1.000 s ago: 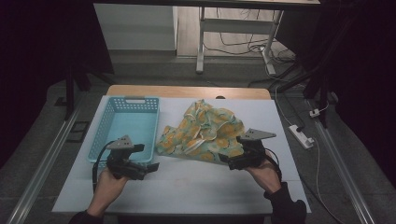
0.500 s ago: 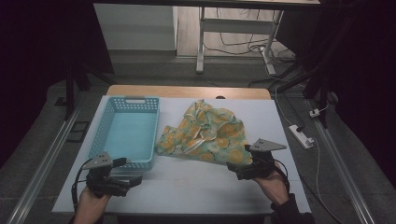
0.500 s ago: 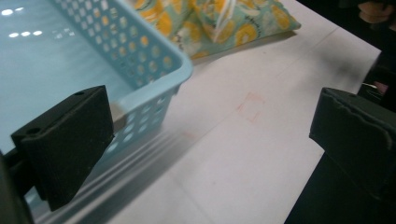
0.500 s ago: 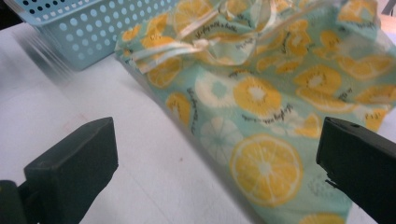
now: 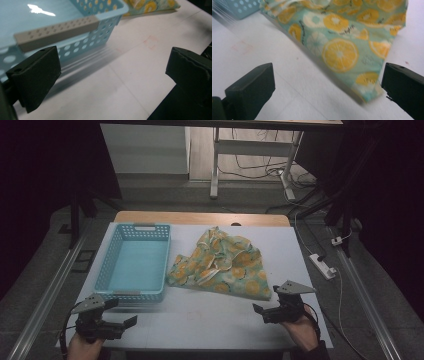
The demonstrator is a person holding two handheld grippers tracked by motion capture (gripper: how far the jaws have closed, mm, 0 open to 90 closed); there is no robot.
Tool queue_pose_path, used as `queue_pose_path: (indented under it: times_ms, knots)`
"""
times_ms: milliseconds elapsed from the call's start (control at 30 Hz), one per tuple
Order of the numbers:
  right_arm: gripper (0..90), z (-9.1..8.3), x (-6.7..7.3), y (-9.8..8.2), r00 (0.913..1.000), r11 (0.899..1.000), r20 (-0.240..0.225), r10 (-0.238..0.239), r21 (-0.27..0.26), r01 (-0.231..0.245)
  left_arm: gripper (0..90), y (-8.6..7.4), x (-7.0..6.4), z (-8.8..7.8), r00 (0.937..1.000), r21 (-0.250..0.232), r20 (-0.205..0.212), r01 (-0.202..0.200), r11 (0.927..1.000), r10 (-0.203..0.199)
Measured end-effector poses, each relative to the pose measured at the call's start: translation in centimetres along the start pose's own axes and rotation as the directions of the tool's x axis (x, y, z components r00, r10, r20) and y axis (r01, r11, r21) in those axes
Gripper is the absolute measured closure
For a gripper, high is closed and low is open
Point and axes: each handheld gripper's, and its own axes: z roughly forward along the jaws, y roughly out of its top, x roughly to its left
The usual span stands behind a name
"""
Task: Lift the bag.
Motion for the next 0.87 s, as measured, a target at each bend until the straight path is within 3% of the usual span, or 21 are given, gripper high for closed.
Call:
queue_pose_path:
  times_ms: [167, 467, 867]
  knots:
    - [0.0, -0.3, -0.1, -1.3, 0.9997, 1.0, 0.023, 0.013, 0.028, -0.013, 0.0, -0.8, 0.3, 0.0, 0.9989, 0.034, -0.046, 0.0, 0.9994, 0.002]
    - [0.0, -1.1, -0.2, -3.3, 0.9982, 0.997, 0.042, 0.043, 0.066, -0.046, 0.0, -1.8, 1.0, -0.2, 0.997, 0.074, -0.076, 0.023, 0.997, -0.017]
    - [0.0, -1.8, -0.1, -4.1, 0.9976, 0.993, 0.034, 0.06, 0.102, -0.063, 0.0, -2.0, 1.2, 0.0, 0.9967, 0.127, -0.077, 0.035, 0.9912, -0.026]
